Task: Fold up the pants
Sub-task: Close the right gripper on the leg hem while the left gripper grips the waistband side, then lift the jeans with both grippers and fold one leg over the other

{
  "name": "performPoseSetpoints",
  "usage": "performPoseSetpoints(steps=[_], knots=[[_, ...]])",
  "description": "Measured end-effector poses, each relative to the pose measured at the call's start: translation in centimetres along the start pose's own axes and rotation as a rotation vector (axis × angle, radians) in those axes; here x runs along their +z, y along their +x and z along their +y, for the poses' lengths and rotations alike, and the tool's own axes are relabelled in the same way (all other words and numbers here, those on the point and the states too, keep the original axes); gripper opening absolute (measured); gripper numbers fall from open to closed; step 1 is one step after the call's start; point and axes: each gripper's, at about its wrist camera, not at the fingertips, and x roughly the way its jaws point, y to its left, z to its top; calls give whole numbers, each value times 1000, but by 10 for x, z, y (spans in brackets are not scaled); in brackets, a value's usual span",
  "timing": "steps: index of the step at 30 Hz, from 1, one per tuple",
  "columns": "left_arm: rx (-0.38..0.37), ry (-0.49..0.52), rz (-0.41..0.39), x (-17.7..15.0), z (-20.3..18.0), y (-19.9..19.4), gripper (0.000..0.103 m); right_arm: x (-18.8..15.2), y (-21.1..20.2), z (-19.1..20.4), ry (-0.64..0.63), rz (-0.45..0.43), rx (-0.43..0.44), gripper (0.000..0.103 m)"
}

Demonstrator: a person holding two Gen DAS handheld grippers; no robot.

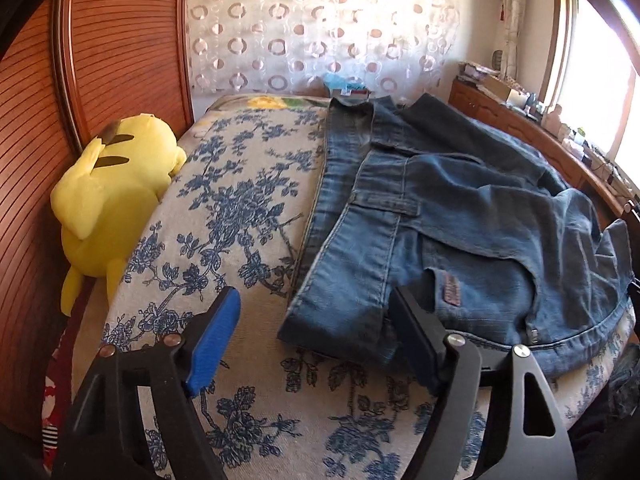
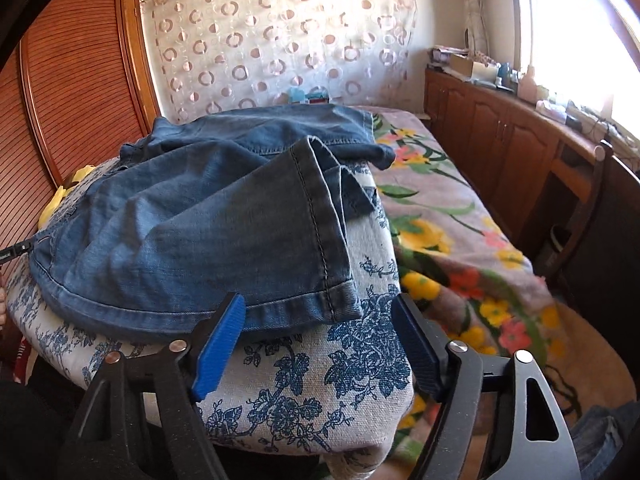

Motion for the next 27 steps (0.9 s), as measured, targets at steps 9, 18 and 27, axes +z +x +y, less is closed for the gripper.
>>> performPoseSetpoints(steps=[9,18,27], knots=[[-82,-13,21,-2,-1,3,43,0,-16,2,-2,16,19,24],[-121,-2,-57,1,-8,-34,19,9,-51,2,-42,-64,75,8],[-143,-2,-160,7,-1,-91,16,22,-121,3,-76,-177,107,7]])
